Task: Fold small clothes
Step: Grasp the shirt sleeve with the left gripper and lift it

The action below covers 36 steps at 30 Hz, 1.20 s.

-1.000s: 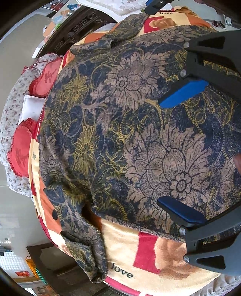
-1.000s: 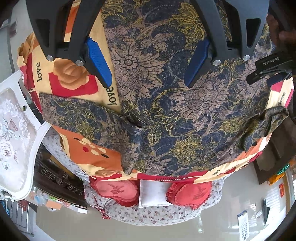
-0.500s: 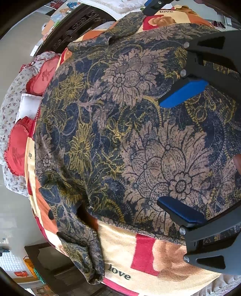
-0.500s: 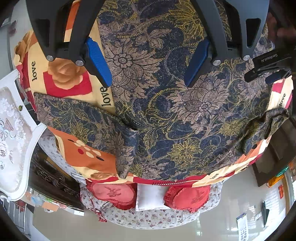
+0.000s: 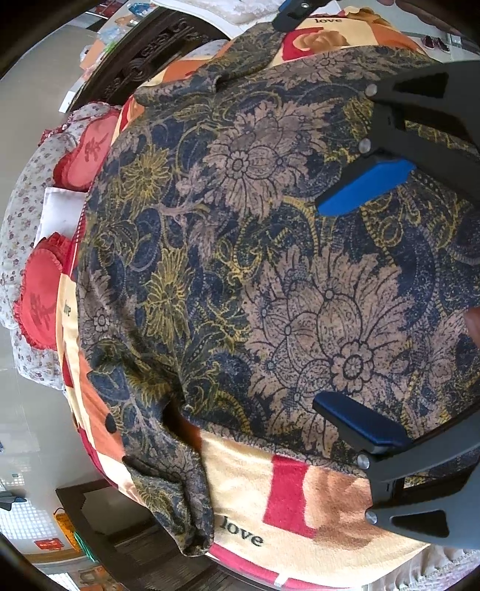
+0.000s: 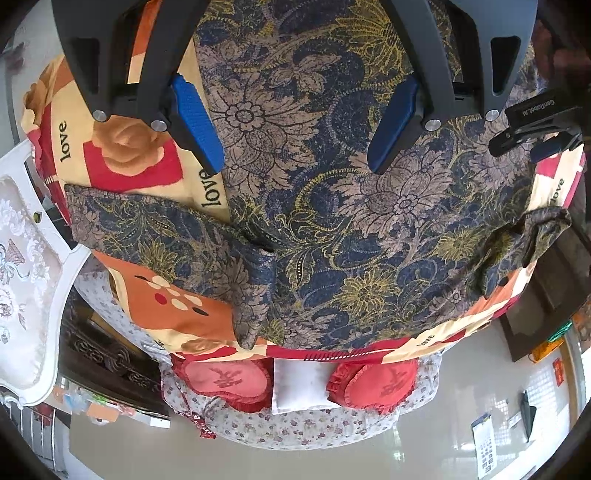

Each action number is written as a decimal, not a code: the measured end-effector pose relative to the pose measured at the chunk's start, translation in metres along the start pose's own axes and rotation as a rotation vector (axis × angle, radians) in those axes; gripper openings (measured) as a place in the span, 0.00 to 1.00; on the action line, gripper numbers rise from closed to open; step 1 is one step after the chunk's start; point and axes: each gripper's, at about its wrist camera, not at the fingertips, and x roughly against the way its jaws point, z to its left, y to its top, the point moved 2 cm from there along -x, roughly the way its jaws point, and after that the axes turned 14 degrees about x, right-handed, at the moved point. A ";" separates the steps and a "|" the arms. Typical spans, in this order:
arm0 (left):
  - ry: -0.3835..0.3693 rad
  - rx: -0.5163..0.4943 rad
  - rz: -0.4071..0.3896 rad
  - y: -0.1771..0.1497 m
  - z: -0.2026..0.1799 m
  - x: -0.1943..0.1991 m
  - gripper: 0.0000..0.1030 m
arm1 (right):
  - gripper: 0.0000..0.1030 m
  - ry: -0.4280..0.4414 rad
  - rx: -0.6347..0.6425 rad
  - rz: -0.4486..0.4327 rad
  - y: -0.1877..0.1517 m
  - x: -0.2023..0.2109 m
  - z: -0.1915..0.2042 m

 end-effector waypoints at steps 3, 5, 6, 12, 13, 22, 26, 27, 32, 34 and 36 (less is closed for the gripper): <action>0.002 -0.005 0.003 -0.001 -0.001 -0.001 0.96 | 0.66 0.003 0.001 -0.009 0.003 -0.005 -0.001; -0.001 -0.014 0.004 0.000 -0.001 -0.003 0.96 | 0.66 -0.009 0.015 -0.014 0.006 -0.016 0.000; 0.003 -0.025 -0.003 0.002 -0.001 -0.004 0.95 | 0.66 -0.019 0.029 -0.010 0.009 -0.025 0.001; 0.082 -0.088 -0.071 0.029 0.019 -0.018 0.96 | 0.66 0.006 0.033 0.008 0.024 -0.083 0.011; 0.098 -0.081 -0.083 0.038 0.030 -0.020 0.96 | 0.66 0.017 0.031 0.004 0.024 -0.092 0.014; 0.111 -0.175 -0.135 0.086 0.082 -0.029 1.00 | 0.66 0.015 0.076 0.037 0.011 -0.123 0.038; 0.067 -0.225 -0.180 0.113 0.095 -0.021 1.00 | 0.67 0.019 0.072 0.040 0.013 -0.127 0.039; 0.039 -0.228 -0.205 0.124 0.101 -0.014 1.00 | 0.67 0.019 0.071 0.040 0.013 -0.128 0.039; 0.027 -0.133 -0.214 0.171 0.143 -0.013 0.99 | 0.67 0.018 0.071 0.040 0.013 -0.129 0.040; 0.002 -0.135 -0.154 0.185 0.156 -0.027 0.88 | 0.67 0.019 0.070 0.040 0.013 -0.128 0.040; -0.021 -0.143 -0.105 0.188 0.161 -0.040 0.77 | 0.67 0.021 0.070 0.039 0.014 -0.129 0.040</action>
